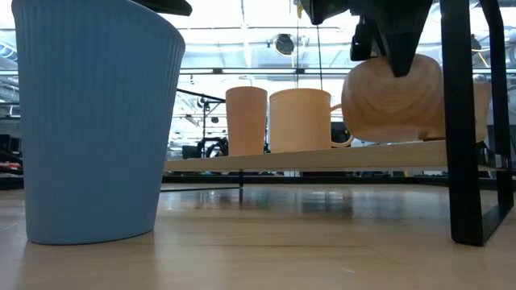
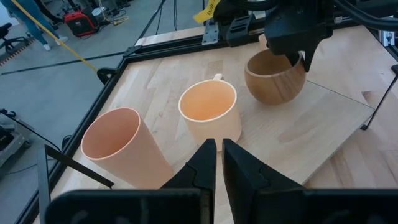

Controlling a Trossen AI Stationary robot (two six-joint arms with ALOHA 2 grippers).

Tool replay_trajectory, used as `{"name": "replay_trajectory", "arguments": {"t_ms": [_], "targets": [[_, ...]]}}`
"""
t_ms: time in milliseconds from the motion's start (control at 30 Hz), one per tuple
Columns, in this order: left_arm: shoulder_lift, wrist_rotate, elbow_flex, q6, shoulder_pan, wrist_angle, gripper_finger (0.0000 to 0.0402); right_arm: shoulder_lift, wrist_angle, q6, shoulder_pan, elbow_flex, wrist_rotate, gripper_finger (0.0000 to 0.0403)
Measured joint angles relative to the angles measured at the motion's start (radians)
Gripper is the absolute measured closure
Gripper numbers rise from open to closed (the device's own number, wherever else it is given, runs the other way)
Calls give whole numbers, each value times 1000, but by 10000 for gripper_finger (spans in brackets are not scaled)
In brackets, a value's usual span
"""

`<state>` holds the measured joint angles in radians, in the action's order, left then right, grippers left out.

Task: Stack small to large cups/mugs on shelf
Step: Put the brown mug on the shelf

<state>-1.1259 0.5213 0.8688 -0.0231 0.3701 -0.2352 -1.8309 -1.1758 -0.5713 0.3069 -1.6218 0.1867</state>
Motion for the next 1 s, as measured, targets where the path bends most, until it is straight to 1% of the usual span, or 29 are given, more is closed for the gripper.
{"name": "replay_trajectory", "arguments": {"t_ms": [167, 400, 567, 833, 1000], "targets": [[0, 0, 0, 0, 0, 0, 371, 0, -1, -18, 0, 0, -6, 383], [0, 0, 0, 0, 0, 0, 371, 0, -1, -14, 0, 0, -59, 383], [0, 0, 0, 0, 0, 0, 371, 0, 5, -12, 0, 4, -59, 383], [0, 0, 0, 0, 0, 0, 371, 0, 72, -11, -5, 60, -55, 382], [0, 0, 0, -2, 0, 0, 371, 0, 74, -8, -5, 64, -45, 382]]}}
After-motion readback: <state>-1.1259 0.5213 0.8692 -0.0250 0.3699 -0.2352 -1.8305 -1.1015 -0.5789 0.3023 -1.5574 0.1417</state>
